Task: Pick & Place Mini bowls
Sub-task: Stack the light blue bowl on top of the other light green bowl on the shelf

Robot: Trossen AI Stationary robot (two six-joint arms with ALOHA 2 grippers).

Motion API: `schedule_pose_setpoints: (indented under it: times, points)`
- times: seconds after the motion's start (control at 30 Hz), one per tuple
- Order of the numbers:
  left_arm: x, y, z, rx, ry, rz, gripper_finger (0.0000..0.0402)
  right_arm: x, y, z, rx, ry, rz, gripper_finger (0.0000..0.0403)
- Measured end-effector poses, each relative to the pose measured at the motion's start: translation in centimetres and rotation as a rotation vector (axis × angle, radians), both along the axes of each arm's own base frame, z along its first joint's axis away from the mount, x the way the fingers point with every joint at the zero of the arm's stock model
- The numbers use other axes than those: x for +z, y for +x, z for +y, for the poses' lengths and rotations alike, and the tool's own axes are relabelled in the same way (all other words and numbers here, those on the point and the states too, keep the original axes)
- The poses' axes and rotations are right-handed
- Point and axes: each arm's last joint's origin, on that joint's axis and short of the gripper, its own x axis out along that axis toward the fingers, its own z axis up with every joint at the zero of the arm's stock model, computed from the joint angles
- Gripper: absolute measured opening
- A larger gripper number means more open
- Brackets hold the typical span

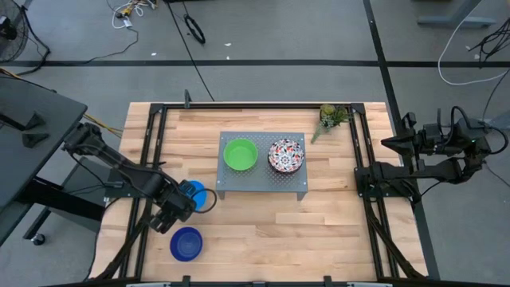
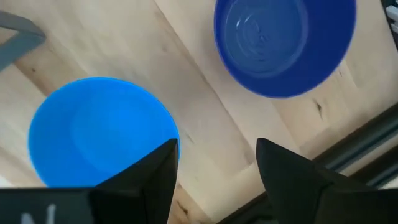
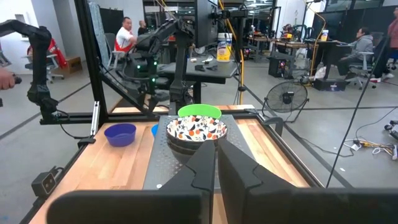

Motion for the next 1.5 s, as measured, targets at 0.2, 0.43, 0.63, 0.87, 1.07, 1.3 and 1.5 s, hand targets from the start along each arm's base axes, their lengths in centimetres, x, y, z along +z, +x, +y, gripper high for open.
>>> schedule_pose_setpoints:
  times: [0.2,0.43,0.63,0.87,1.07,1.3,1.5]
  points:
    - [-1.7,-0.1,0.2,0.042,0.020,-0.005,0.0221,0.0,0.0,0.0,0.001,0.000,0.000,0.0023]
    - [-3.6,-0.5,0.5,0.073,0.064,-0.002,0.0220,0.0,0.0,0.0,0.000,0.000,0.000,0.0023]
    - [-5.0,-0.9,0.8,0.130,0.065,0.009,0.0220,0.0,0.0,0.0,0.000,0.000,0.000,0.0023]
    - [-6.0,-0.7,0.8,0.159,0.070,-0.047,0.0220,0.0,0.0,0.0,0.000,0.000,0.000,0.0023]
    - [-6.1,-0.6,0.8,0.190,0.070,-0.063,0.0220,0.0,0.0,0.0,0.000,0.000,0.000,0.0023]
    - [-6.0,0.1,0.7,0.392,0.032,-0.112,0.0220,0.0,0.0,0.0,0.000,0.000,0.000,0.0023]
    - [-6.0,0.1,0.8,0.571,0.006,-0.092,0.0220,0.0,0.0,0.0,0.000,0.000,0.000,0.0023]
